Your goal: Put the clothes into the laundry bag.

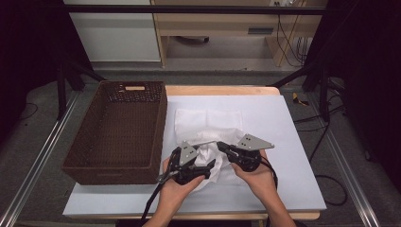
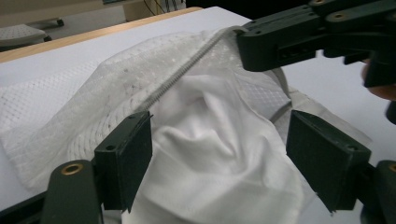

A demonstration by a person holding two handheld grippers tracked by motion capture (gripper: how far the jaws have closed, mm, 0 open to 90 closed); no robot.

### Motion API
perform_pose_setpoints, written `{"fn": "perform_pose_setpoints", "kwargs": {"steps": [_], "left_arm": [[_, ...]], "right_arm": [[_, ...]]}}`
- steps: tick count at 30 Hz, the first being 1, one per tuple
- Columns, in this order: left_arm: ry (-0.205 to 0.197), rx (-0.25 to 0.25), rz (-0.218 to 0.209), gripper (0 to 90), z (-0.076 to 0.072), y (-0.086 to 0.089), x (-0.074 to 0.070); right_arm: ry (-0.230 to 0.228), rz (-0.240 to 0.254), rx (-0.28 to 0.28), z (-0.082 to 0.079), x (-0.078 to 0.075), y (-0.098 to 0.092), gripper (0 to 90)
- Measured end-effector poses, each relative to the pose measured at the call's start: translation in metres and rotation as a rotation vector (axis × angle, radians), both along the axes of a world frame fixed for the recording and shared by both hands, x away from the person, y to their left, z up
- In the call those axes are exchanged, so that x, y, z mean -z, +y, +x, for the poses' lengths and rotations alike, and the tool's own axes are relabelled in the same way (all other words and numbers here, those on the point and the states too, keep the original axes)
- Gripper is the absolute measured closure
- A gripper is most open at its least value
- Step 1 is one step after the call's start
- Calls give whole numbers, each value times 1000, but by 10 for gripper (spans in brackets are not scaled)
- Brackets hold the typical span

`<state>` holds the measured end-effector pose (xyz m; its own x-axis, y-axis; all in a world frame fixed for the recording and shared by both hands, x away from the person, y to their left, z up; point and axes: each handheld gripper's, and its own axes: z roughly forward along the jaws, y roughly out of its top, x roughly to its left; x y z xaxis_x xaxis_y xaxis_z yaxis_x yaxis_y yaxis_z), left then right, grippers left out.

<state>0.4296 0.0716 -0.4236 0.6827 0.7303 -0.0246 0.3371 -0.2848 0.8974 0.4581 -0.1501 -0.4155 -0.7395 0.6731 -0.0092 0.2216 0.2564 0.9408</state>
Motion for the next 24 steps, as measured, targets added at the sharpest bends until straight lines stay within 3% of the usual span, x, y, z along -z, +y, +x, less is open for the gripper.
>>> {"fn": "perform_pose_setpoints", "kwargs": {"steps": [12, 16, 21, 24], "left_arm": [[-28, 12, 57, 251, -43, 31, -8], [-2, 17, 65, 259, -55, 41, -3], [21, 8, 79, 284, -63, 53, 4], [29, -1, 90, 309, -66, 59, 9]], "right_arm": [[-13, -64, -109, -15, -2, 24, 885], [-8, -111, -131, -23, 1, 30, 882], [-7, -205, -127, -30, 12, 31, 881], [-26, -214, -137, -30, 14, 32, 882]]}}
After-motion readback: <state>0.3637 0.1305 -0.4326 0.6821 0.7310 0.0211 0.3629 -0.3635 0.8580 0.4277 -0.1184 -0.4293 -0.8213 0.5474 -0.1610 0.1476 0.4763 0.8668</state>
